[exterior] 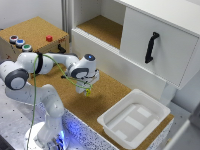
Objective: Grasp the yellow block, then rotate it right
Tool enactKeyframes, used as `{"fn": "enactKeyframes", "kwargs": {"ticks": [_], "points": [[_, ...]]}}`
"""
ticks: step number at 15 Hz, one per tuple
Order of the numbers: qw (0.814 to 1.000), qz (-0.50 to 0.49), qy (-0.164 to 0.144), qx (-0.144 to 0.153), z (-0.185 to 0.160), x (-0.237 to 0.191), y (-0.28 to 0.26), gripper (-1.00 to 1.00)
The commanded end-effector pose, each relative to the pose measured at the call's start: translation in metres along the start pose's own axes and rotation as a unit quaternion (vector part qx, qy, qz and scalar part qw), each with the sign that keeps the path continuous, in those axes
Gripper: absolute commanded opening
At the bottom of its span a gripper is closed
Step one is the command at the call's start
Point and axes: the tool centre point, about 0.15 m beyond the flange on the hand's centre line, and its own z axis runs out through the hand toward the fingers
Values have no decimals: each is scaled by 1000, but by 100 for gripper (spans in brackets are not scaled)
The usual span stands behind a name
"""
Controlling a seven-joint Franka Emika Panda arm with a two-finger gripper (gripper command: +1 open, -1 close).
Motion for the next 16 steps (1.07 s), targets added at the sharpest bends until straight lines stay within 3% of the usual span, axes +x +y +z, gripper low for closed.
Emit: {"fn": "enactKeyframes", "kwargs": {"ticks": [1, 2, 5, 11, 16], "points": [[998, -26, -47, -25, 42, 16, -32, -100], [998, -26, -48, -22, 41, 16, -28, 100], [999, -43, -21, 3, 8, 6, -26, 100], [998, -36, -46, 16, -2, -5, -5, 100], [996, -88, 1, 16, -42, -18, 2, 100]]}}
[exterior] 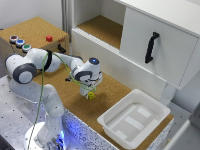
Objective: Grasp the yellow block, then rotate it right
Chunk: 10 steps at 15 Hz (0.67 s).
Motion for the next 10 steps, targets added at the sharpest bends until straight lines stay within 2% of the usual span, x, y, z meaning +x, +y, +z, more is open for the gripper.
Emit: {"fn": "enactKeyframes", "kwargs": {"ticks": [1, 3, 5, 6, 7, 8, 9, 10], "points": [[998, -63, 15, -3, -51, -24, 13, 100], [992, -123, 17, -17, -65, -35, 10, 100], [980, -194, 36, -24, -75, -46, 7, 100], [970, -236, 48, -30, -80, -52, 5, 100], [959, -277, 48, -30, -83, -56, 3, 100], [939, -339, 42, -43, -84, -62, -4, 100], [911, -402, 50, -73, -87, -71, -10, 100], [892, -438, 64, -92, -95, -77, -12, 100]]}}
